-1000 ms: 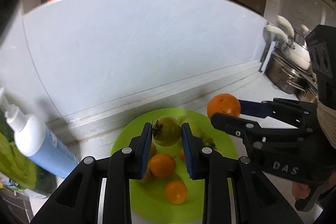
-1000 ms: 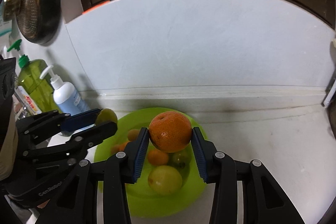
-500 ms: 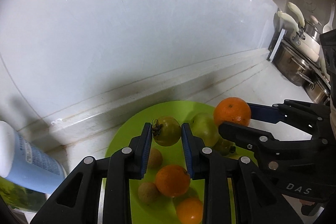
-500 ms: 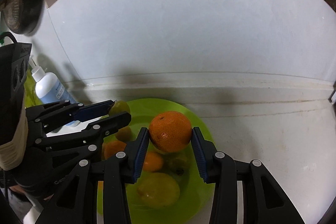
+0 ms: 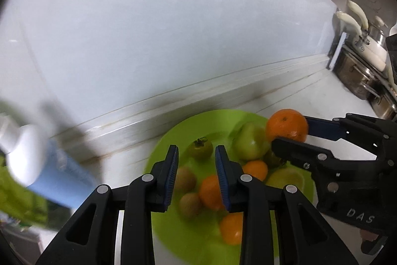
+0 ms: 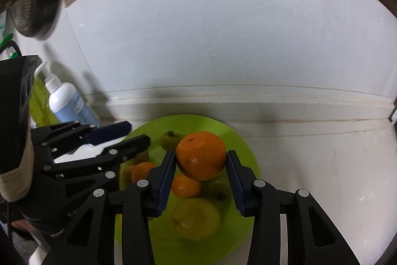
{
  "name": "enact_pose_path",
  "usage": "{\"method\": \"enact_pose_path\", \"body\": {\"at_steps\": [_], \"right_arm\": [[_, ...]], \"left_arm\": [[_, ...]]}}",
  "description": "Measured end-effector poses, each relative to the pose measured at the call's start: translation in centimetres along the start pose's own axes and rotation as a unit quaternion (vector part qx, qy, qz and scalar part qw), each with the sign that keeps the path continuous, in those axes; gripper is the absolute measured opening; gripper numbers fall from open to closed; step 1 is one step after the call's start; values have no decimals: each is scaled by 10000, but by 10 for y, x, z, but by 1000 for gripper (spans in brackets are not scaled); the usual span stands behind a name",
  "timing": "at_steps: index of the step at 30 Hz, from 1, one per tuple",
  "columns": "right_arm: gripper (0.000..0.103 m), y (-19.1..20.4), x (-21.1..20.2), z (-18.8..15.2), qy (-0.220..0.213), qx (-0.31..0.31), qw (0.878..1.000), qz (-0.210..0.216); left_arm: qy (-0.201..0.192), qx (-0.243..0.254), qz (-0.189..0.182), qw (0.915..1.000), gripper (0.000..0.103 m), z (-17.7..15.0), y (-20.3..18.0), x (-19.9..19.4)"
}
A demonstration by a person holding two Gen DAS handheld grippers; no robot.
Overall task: Organize fruits
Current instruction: 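Carry the green fruit in the left tool while the right tool carries the orange over the plate, then open the left tool releasing the green fruit while the right tool releases the orange onto the plate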
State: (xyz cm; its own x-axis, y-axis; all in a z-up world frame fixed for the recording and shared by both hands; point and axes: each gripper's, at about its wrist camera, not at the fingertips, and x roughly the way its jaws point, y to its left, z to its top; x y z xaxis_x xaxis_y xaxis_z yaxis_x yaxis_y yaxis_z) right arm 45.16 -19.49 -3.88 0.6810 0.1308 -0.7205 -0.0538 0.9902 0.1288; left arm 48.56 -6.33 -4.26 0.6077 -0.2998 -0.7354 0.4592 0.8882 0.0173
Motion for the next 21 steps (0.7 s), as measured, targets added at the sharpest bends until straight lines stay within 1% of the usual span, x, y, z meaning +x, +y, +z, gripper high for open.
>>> {"method": "enact_pose_path", "body": {"at_steps": [2, 4, 8, 17, 21], "right_arm": [[42, 2, -6, -2, -9, -5, 10000, 50], [42, 5, -12, -6, -1, -32, 9999, 113], [42, 15, -17, -13, 61, -172, 9996, 224], [42, 35, -14, -31, 389, -503, 9975, 308], [43, 34, -6, -34, 505, -492, 9970, 324]], "left_arm": [[-76, -38, 83, 9999, 39, -4, 1, -11], [-109, -80, 221, 9997, 39, -9, 2, -21], [-160, -91, 249, 9995, 43, -18, 0, -33], [-58, -298, 235, 9993, 44, -36, 10, -35], [-21, -375, 229, 9990, 44, -41, 12, -35]]}}
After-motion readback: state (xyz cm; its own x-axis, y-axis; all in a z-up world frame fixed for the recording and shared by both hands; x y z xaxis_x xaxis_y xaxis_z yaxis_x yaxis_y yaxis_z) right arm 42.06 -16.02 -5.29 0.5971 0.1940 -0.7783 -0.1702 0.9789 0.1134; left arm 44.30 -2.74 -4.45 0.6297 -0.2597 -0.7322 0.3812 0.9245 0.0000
